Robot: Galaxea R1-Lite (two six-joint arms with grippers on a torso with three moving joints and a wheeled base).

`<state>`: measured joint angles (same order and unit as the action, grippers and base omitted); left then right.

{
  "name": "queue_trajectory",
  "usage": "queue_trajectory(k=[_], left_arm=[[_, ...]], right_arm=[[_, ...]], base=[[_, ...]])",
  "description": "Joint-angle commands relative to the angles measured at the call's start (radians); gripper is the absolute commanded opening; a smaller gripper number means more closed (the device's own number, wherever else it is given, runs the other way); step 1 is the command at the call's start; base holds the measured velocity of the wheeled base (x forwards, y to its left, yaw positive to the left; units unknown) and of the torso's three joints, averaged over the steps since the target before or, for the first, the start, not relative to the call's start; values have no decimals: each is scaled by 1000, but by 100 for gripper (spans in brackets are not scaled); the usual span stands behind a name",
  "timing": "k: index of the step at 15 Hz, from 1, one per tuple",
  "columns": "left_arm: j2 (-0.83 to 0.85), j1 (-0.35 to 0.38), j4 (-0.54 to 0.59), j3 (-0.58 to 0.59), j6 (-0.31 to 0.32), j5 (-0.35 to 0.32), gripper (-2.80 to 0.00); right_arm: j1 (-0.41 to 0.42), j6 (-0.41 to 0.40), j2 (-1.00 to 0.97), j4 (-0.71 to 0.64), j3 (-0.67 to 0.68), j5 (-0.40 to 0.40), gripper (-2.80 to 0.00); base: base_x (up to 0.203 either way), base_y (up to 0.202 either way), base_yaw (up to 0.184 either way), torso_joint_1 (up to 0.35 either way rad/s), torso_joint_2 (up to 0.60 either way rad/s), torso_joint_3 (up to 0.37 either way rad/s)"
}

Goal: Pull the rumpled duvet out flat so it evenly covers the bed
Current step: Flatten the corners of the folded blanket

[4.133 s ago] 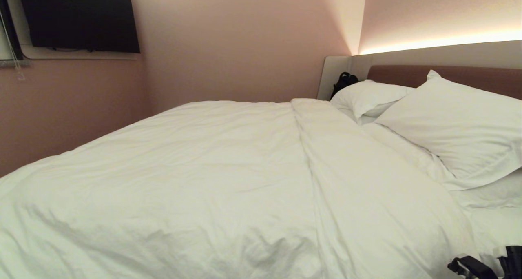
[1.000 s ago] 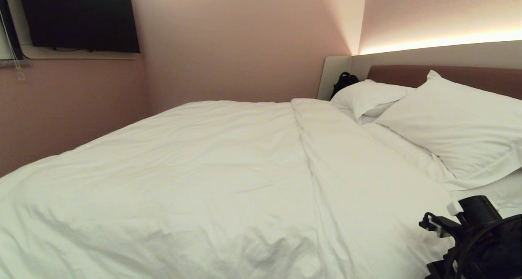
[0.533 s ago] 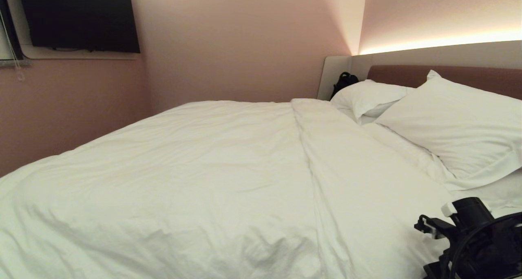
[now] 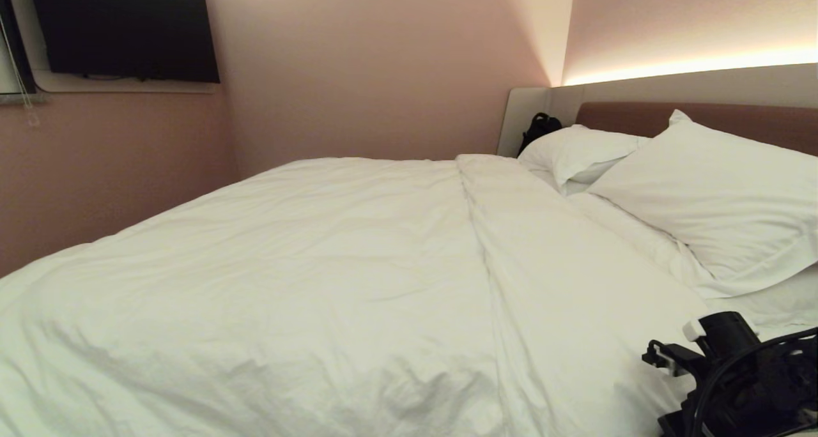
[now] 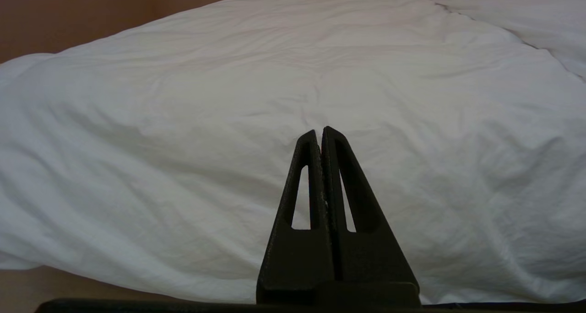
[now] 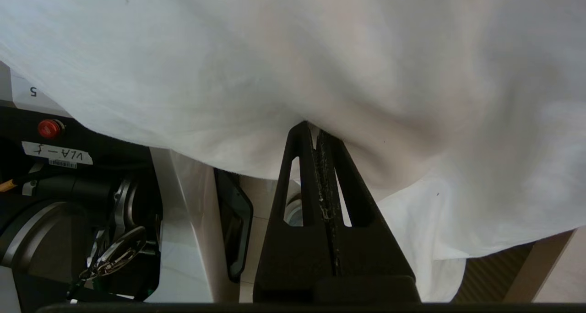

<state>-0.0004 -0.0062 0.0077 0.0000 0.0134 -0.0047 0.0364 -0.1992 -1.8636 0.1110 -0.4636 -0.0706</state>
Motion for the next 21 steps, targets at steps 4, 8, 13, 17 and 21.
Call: queue_trajectory(k=[4,8,13,17,21], left_arm=[[0,0,0,0,0,0,-280],[0,0,0,0,0,0,-280],[0,0,0,0,0,0,-280],[0,0,0,0,0,0,-280],[0,0,0,0,0,0,-280]], right_arm=[[-53,23,16,-8,20,-9,-280],[-137,97,13,-8,10,-10,-280],[-243,211,-4,-3,-23,-16,-280],[-198,213,54,-7,-22,-13,-280],[-75,131,51,-7,3,-11,-280]], base=[[0,0,0,0,0,0],[0,0,0,0,0,0],[0,0,0,0,0,0],[0,0,0,0,0,0],[0,0,0,0,0,0]])
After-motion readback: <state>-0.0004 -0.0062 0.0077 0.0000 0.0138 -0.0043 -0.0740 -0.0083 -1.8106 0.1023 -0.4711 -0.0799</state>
